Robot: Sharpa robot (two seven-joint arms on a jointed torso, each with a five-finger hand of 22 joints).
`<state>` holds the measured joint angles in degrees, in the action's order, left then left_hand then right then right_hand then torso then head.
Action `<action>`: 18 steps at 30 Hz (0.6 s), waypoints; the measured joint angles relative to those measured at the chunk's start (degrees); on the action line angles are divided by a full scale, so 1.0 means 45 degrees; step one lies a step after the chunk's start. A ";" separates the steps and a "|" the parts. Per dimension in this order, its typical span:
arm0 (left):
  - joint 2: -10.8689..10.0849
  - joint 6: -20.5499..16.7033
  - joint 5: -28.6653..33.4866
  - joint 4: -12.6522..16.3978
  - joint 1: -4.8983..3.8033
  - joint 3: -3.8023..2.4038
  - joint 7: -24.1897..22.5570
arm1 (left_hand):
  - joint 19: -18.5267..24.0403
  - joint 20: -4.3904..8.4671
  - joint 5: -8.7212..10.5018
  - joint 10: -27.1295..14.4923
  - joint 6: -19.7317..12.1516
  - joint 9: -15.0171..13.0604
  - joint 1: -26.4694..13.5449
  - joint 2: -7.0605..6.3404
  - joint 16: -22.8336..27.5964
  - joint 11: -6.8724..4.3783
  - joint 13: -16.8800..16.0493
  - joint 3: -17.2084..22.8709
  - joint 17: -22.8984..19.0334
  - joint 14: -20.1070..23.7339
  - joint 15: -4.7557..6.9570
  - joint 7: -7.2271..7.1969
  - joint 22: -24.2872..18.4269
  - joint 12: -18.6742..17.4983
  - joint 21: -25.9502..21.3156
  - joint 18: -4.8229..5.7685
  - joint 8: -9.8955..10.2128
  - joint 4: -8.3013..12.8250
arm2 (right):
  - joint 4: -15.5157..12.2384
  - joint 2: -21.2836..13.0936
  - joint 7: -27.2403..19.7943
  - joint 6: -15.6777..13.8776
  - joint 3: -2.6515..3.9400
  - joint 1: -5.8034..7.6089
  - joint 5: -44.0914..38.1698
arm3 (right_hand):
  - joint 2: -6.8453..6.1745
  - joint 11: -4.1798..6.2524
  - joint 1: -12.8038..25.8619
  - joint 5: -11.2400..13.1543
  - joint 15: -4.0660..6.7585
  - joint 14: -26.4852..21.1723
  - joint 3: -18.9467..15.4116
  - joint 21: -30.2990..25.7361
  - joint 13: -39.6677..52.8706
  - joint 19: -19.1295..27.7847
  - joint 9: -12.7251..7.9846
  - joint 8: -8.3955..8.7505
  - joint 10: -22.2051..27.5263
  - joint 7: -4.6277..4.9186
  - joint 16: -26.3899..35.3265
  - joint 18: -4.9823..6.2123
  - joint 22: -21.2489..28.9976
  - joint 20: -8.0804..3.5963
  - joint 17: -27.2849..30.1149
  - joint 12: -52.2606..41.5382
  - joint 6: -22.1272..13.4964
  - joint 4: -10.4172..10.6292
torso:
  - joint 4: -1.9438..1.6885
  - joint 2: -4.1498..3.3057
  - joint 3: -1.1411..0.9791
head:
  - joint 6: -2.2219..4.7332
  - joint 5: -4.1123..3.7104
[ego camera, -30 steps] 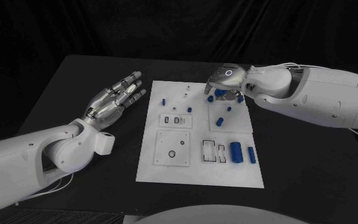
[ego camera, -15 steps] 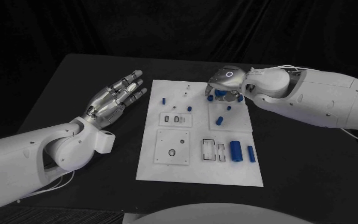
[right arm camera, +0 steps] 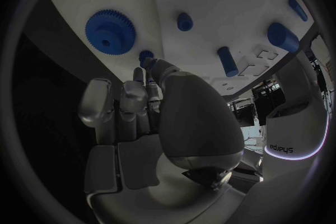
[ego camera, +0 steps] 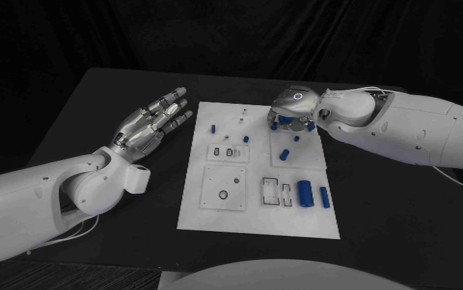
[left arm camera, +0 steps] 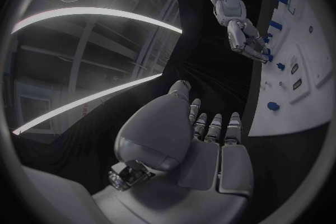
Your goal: Assemble the parts on the task board
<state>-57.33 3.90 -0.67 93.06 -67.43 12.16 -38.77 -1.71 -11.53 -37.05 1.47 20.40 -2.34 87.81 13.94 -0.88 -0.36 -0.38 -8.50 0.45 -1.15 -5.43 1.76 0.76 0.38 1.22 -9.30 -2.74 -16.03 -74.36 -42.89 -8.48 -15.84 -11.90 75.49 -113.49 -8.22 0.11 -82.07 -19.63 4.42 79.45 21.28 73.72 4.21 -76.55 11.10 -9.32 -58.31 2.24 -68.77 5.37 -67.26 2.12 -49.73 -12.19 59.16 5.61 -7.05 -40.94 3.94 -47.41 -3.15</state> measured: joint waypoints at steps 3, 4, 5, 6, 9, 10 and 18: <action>0.0024 0.0046 -0.0001 -0.0066 0.0000 0.0000 0.0000 | -0.0017 -0.0018 0.0000 0.0060 0.0044 0.0001 0.0049 0.0049 -0.0038 0.0059 -0.0015 0.0094 0.0016 -0.0012 -0.0082 0.0044 0.0000 0.0000 0.0000 0.0000 -0.0001 0.0024 | 0.0139 0.0074 -0.0122 -0.0122 0.0000 -0.0075 0.0170 | 0.0003 -0.0054 0.0067 0.0233 0.0000 0.0000 0.0070 0.0000 -0.0019 0.0000 0.0097 0.0000 -0.0144 0.0046 0.0000 0.0000 -0.0042 0.0000 0.0000 0.0049 0.0045 0.0000 | 0.0000 0.0021 0.0001 | -0.0037 0.0004; 0.0044 0.0061 -0.0001 -0.0096 0.0000 0.0001 0.0000 | -0.0017 -0.0018 0.0000 0.0060 0.0044 0.0001 0.0050 0.0049 -0.0048 0.0060 -0.0015 0.0128 0.0016 0.0000 -0.0094 0.0044 0.0000 0.0000 0.0000 0.0000 -0.0001 0.0056 | 0.0197 0.0103 -0.0164 -0.0162 0.0000 -0.0107 0.0231 | 0.0021 -0.0043 0.0086 0.0233 0.0000 0.0000 0.0070 0.0000 -0.0021 0.0000 0.0116 -0.0013 -0.0165 0.0045 0.0000 0.0000 -0.0047 0.0000 0.0000 0.0049 0.0045 0.0000 | 0.0000 0.0028 0.0001 | -0.0043 0.0002; 0.0059 0.0075 -0.0001 -0.0116 0.0000 0.0001 -0.0001 | -0.0009 -0.0026 0.0000 0.0067 0.0044 0.0001 0.0064 0.0064 -0.0048 0.0067 -0.0018 0.0149 0.0016 0.0000 -0.0094 0.0043 0.0000 0.0000 0.0000 0.0000 -0.0001 0.0062 | 0.0244 0.0124 -0.0193 -0.0191 0.0000 -0.0131 0.0278 | 0.0017 -0.0042 0.0082 0.0233 0.0000 0.0000 0.0070 0.0000 -0.0020 0.0000 0.0135 -0.0047 -0.0165 0.0045 0.0000 0.0000 -0.0047 0.0000 0.0005 0.0049 0.0044 0.0000 | 0.0000 0.0032 0.0004 | -0.0050 -0.0010; 0.0074 0.0087 -0.0002 -0.0130 0.0000 0.0001 -0.0001 | 0.0028 -0.0062 0.0000 0.0100 0.0044 0.0001 0.0108 0.0108 -0.0048 0.0099 -0.0026 0.0175 0.0016 0.0000 -0.0094 0.0044 0.0000 0.0000 0.0000 0.0000 -0.0001 0.0035 | 0.0290 0.0144 -0.0221 -0.0217 0.0000 -0.0155 0.0321 | 0.0017 -0.0055 0.0082 0.0309 0.0000 0.0000 0.0102 0.0000 -0.0021 0.0000 0.0172 -0.0047 -0.0285 0.0056 0.0000 0.0000 -0.0051 0.0000 0.0017 0.0100 0.0124 -0.0032 | -0.0005 0.0039 0.0005 | -0.0059 -0.0016; 0.0101 0.0128 -0.0003 -0.0169 0.0000 0.0002 -0.0001 | -0.0018 -0.0109 0.0000 0.0105 0.0004 0.0001 0.0108 0.0108 -0.0048 0.0104 -0.0026 0.0270 0.0015 0.0000 -0.0094 0.0083 0.0000 0.0000 0.0000 -0.0001 -0.0002 0.0085 | 0.0433 0.0207 -0.0302 -0.0291 0.0000 -0.0224 0.0441 | 0.0017 -0.0093 0.0082 0.0575 -0.0037 0.0037 0.0142 -0.0001 -0.0038 0.0000 0.0242 -0.0047 -0.0536 0.0053 0.0000 0.0000 -0.0094 0.0000 0.0033 0.0187 0.0147 -0.0072 | -0.0007 0.0059 0.0006 | -0.0089 -0.0017; 0.0105 0.0142 -0.0003 -0.0178 0.0000 0.0002 -0.0001 | -0.0018 -0.0109 0.0000 0.0105 -0.0005 0.0001 0.0108 0.0108 -0.0048 0.0105 -0.0026 0.0317 0.0014 0.0000 -0.0094 0.0092 0.0000 0.0000 0.0000 -0.0002 -0.0002 0.0105 | 0.0471 0.0222 -0.0321 -0.0306 0.0000 -0.0241 0.0472 | 0.0017 -0.0095 0.0082 0.0618 -0.0037 0.0037 0.0176 -0.0001 -0.0049 0.0000 0.0245 -0.0047 -0.0536 0.0081 0.0000 0.0000 -0.0099 0.0000 0.0053 0.0196 0.0119 -0.0106 | -0.0009 0.0066 0.0006 | -0.0095 -0.0017; 0.0123 0.0226 -0.0004 -0.0221 0.0000 0.0002 -0.0001 | -0.0021 -0.0112 0.0000 0.0148 -0.0005 0.0002 0.0208 0.0109 -0.0048 0.0148 -0.0038 0.0439 0.0025 -0.0045 -0.0139 0.0092 0.0011 0.0000 0.0000 -0.0001 -0.0001 0.0158 | 0.0738 0.0308 -0.0394 -0.0323 0.0000 -0.0350 0.0638 | -0.0099 -0.0315 0.0198 0.1282 -0.0170 -0.0026 0.0290 -0.0088 -0.0096 -0.0005 0.0206 0.0424 -0.0339 -0.0203 0.0197 -0.0001 -0.0066 0.0099 0.0296 0.0808 -0.0703 -0.0080 | -0.0005 0.0104 0.0022 | -0.0145 0.0022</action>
<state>-56.77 4.91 -0.69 92.07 -67.43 12.17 -38.78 -1.80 -12.03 -37.05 2.14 20.38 -2.33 88.74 14.43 -1.09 0.30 -0.55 -6.52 0.57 -1.36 -6.06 2.17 0.81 0.38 1.22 -9.31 -2.75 -15.32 -71.04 -41.50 -10.26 -17.29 -11.90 73.92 -110.62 -8.66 -1.31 -81.17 -13.87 3.66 79.33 22.59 73.33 3.78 -76.57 12.03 -7.41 -59.84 1.32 -67.89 5.37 -67.55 2.57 -48.40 -8.56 56.00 5.25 -7.07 -40.47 4.04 -48.07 -3.05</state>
